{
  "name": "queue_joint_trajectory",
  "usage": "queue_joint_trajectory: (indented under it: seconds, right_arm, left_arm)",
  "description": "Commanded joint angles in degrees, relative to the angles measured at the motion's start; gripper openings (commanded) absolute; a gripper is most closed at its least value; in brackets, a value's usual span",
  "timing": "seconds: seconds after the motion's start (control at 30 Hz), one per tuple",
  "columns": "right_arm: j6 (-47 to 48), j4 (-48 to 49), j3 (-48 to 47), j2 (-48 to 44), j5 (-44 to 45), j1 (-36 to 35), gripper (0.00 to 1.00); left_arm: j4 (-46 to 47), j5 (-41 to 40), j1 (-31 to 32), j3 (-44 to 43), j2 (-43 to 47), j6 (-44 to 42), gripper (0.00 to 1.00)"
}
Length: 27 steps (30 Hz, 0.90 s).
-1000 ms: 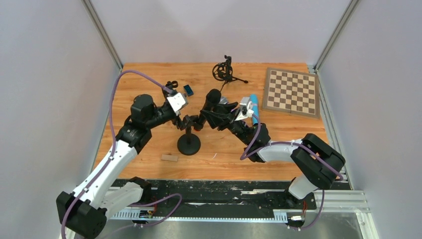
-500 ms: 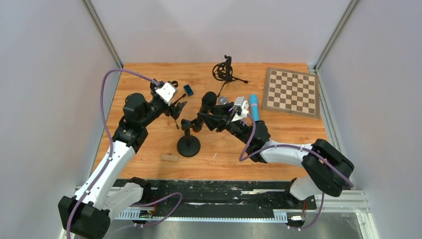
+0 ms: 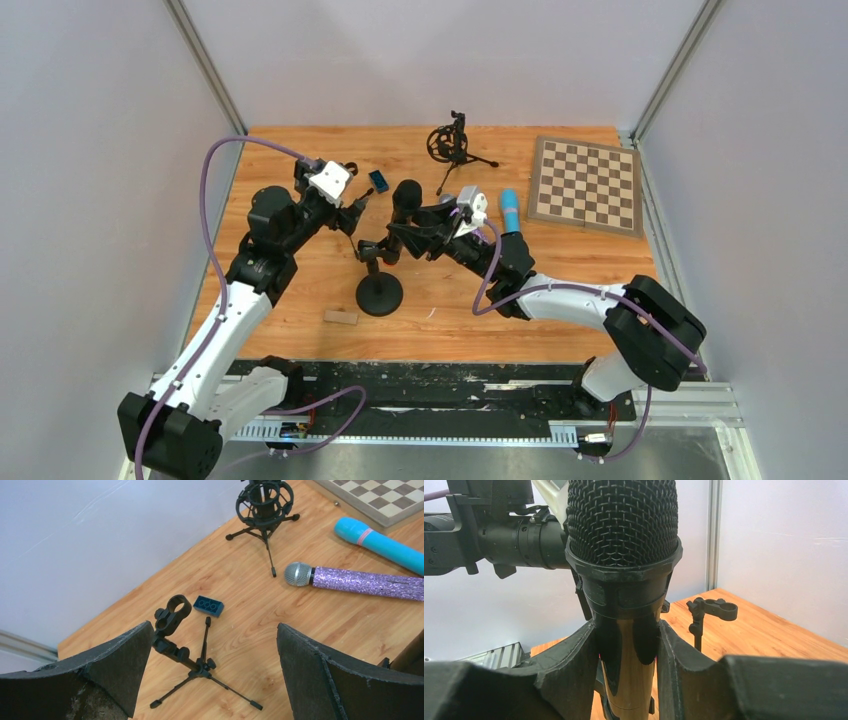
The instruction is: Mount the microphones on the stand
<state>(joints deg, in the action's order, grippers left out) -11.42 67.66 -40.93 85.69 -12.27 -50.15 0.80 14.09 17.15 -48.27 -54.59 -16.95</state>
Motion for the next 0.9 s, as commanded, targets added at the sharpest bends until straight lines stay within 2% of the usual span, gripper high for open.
queue_joint_trajectory:
  seconds: [0.0,0.27,0.63,0.77,0.87]
  right_arm:
    - [0.98,-2.11,-1.96,0.46,-1.22,-0.67,0.18]
    - [-0.97,-0.48,-2.26,0.79,-2.09,-0.73,0.51]
    - [-3.66,2.3,-1.23,0.6,-0.43,-0.64,0.87]
    - [-4.02,4.23,1.27,-0.41,0.26,-0.57,0.97]
    - [-4.43,4.42,3.93,-1.84,0.12,0.07,1.0]
  left_arm:
    - [0.08,-3.52,-0.41,-2.18,0.09,0.63,1.0]
    - [-0.08,-4.15,-0.36,-2.1,-0.07,0.36,1.0]
    - [-0.3,-2.66,-0.38,-2.17,0.2,-0.48,1.0]
    - [-0.52,-0.92,-0.38,-2.37,0.2,-0.83,1.0]
    - [-1.81,0.65,-0.38,-2.88,-0.17,-1.14,1.0]
